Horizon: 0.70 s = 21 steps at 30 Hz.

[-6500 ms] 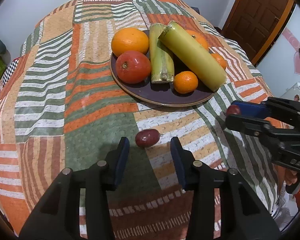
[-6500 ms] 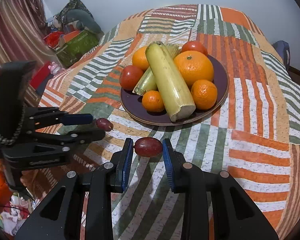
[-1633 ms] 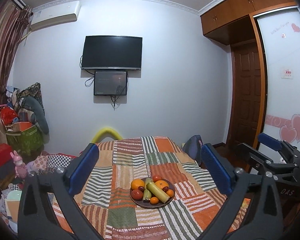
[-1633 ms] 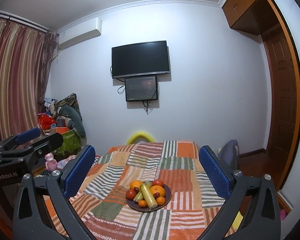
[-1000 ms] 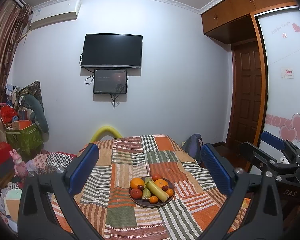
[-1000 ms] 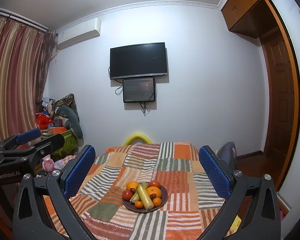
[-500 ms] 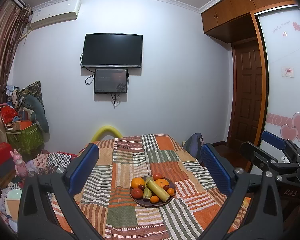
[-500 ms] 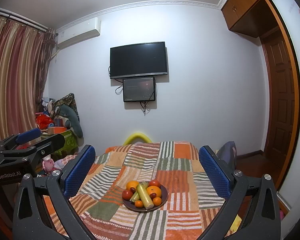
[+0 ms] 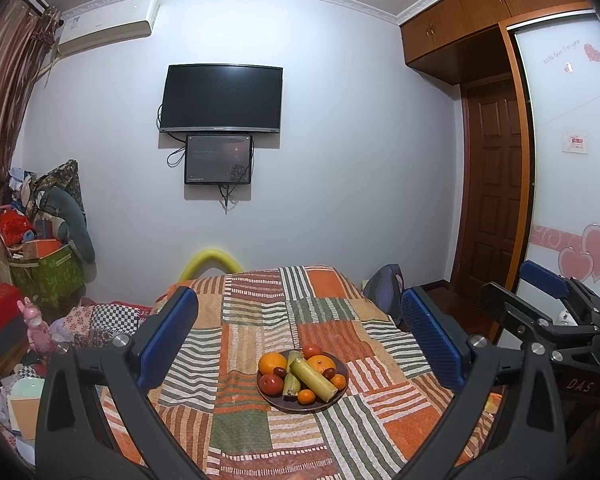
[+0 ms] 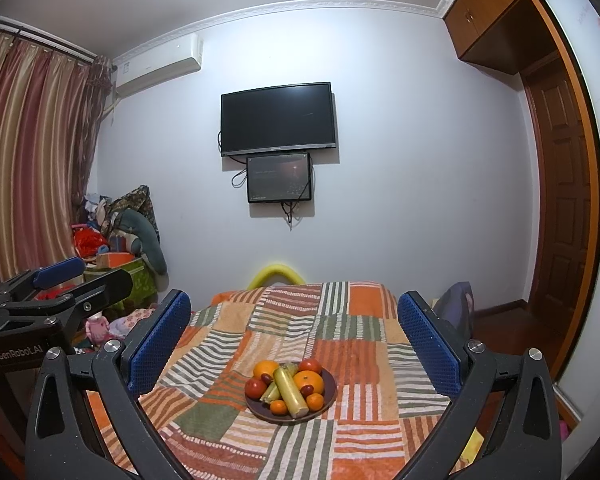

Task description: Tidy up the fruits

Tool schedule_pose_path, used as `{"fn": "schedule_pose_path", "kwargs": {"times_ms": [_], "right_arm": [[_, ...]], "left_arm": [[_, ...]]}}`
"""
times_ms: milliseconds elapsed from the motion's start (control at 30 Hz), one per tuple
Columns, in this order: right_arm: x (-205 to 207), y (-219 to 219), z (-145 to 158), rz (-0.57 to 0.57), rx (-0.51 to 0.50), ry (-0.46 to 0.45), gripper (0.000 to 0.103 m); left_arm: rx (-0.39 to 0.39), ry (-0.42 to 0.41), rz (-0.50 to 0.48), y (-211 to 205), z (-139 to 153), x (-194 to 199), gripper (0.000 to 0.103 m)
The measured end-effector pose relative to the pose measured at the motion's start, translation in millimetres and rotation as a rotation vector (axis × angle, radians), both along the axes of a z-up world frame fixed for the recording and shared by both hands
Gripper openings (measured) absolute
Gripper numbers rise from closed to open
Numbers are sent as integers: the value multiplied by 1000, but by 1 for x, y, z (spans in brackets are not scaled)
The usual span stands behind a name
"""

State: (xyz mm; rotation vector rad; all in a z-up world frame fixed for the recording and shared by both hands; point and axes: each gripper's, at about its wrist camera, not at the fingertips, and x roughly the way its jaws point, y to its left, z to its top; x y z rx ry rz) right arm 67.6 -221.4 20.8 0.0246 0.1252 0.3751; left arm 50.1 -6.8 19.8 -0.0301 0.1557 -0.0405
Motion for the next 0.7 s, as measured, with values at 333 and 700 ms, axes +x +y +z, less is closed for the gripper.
{"fn": "schedule_pose_path", "kwargs": {"times_ms": [333, 700], "right_arm": [[1, 2, 0, 8, -9, -2, 103], [6, 3, -1, 13, -16, 6, 103]], "left_arm": [[-16, 12, -4, 3, 0, 2, 103], [-12, 23, -9, 2, -2, 6, 103]]}}
